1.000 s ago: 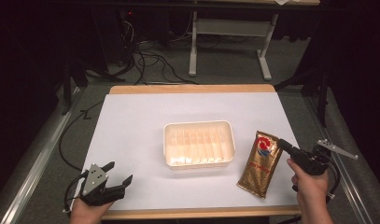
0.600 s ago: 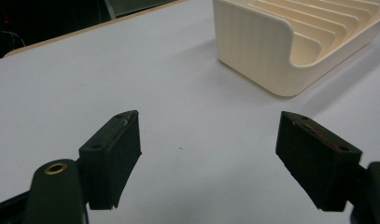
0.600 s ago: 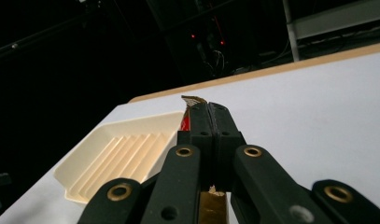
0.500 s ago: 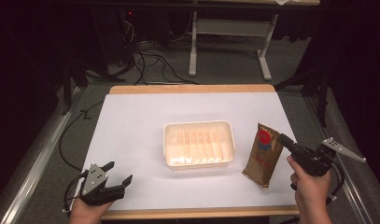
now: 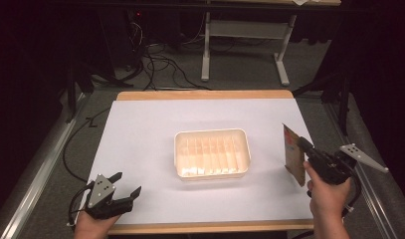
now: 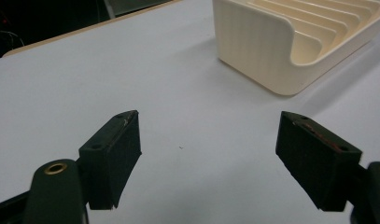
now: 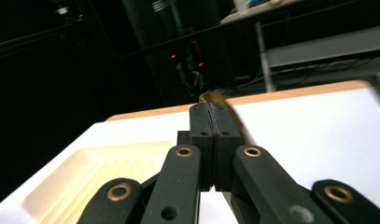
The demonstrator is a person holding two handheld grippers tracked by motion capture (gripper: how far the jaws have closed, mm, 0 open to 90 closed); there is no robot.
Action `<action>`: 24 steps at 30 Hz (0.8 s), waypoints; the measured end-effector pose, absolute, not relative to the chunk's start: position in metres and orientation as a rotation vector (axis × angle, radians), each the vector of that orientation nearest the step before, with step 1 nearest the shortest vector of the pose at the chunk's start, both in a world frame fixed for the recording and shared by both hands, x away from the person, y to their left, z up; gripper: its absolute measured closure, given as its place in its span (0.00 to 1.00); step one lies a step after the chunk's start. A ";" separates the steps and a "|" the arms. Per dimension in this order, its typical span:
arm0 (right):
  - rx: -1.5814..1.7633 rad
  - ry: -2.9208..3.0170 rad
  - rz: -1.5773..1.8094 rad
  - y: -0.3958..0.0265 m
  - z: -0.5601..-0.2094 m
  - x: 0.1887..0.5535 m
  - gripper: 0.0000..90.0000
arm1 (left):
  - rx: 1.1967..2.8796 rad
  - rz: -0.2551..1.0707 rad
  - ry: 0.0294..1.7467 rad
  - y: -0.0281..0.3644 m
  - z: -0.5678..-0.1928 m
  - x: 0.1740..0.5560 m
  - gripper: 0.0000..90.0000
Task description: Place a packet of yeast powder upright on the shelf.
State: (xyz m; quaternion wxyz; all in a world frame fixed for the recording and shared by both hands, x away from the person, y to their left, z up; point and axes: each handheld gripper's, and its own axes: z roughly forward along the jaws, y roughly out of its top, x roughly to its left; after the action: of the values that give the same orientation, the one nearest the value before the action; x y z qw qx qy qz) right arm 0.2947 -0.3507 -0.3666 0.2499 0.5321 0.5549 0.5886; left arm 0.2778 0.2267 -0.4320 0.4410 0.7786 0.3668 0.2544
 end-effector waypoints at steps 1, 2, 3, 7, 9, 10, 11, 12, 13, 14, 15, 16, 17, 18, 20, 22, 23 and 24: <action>1.454 1.521 1.609 -0.342 -0.367 0.300 1.00 | 1.933 0.633 0.910 0.227 -0.432 0.277 0.25; 1.454 1.521 1.609 -0.342 -0.367 0.300 1.00 | 1.932 0.632 0.909 0.226 -0.432 0.277 0.25; 1.460 1.518 1.630 -0.334 -0.366 0.306 1.00 | 1.933 0.633 0.909 0.226 -0.432 0.276 0.25; 1.474 1.520 1.645 -0.326 -0.367 0.320 1.00 | 1.933 0.630 0.912 0.226 -0.432 0.276 0.25; 1.494 1.502 1.643 -0.323 -0.368 0.329 1.00 | 1.931 0.631 0.914 0.227 -0.432 0.277 0.25; 1.511 1.489 1.653 -0.323 -0.370 0.334 1.00 | 1.931 0.629 0.914 0.227 -0.432 0.277 0.25; 1.538 1.472 1.667 -0.324 -0.372 0.344 1.00 | 1.932 0.629 0.914 0.228 -0.432 0.277 0.25; 1.538 1.472 1.667 -0.324 -0.372 0.344 1.00 | 1.932 0.629 0.914 0.228 -0.432 0.277 0.25; 1.550 1.463 1.669 -0.324 -0.373 0.347 1.00 | 1.931 0.629 0.915 0.228 -0.432 0.277 0.25; 1.555 1.457 1.667 -0.325 -0.373 0.350 1.00 | 1.929 0.630 0.915 0.228 -0.432 0.277 0.25; 1.560 1.444 1.671 -0.326 -0.372 0.352 1.00 | 1.929 0.629 0.915 0.229 -0.432 0.277 0.25; 1.560 1.444 1.671 -0.326 -0.372 0.352 1.00 | 1.929 0.629 0.915 0.229 -0.432 0.277 0.25; 1.560 1.423 1.677 -0.327 -0.370 0.352 1.00 | 1.933 0.628 0.914 0.228 -0.433 0.278 0.25; 1.560 1.423 1.677 -0.327 -0.370 0.352 1.00 | 1.933 0.628 0.914 0.228 -0.433 0.278 0.25; 1.549 1.402 1.683 -0.328 -0.365 0.350 1.00 | 1.935 0.625 0.911 0.227 -0.433 0.278 0.25; 1.545 1.397 1.688 -0.328 -0.363 0.349 1.00 | 1.934 0.624 0.909 0.227 -0.433 0.277 0.25; 1.538 1.381 1.702 -0.327 -0.360 0.349 1.00 | 1.936 0.624 0.909 0.227 -0.433 0.277 0.25; 1.532 1.380 1.711 -0.326 -0.358 0.348 1.00 | 1.933 0.624 0.911 0.227 -0.433 0.277 0.25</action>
State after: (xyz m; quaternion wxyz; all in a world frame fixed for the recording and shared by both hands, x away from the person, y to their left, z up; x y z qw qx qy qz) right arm 0.3482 -0.3256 -0.3577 0.2290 0.5566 0.5013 0.6216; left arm 0.2771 0.2266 -0.4326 0.4421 0.7789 0.3670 0.2514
